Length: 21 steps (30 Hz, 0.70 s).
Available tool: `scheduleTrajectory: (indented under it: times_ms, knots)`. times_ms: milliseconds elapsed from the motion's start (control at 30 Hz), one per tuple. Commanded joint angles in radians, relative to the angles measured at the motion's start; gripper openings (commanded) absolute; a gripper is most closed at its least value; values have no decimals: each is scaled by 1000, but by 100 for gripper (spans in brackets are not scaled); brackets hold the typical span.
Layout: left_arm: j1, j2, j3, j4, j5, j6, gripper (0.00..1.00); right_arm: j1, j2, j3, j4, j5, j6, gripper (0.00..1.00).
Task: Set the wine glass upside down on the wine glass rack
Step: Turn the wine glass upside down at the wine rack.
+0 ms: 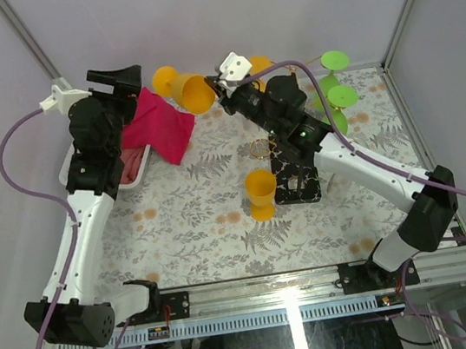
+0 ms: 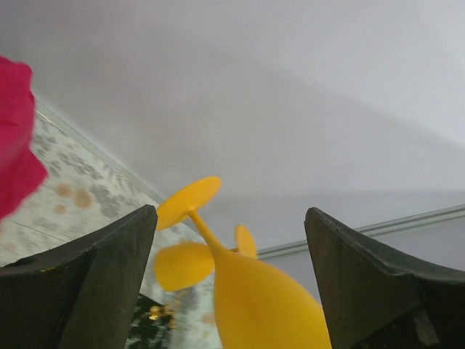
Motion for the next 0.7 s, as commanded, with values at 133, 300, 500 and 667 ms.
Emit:
scheduleTrajectory:
  times_ms: [133,300,500,667]
  knots:
    - [7,21,-103,198,66,-401,83,2,-102,-63,299,-125,-13,0]
    - [7,46,-122,247,120,-468,83,2,-93,-60,310,-127,-27,0]
    - [7,66,-152,313,162,-542,83,2,-75,-53,304,-153,-10,0]
    - [7,69,-156,341,170,-554,74,2,-61,-53,307,-167,9,0]
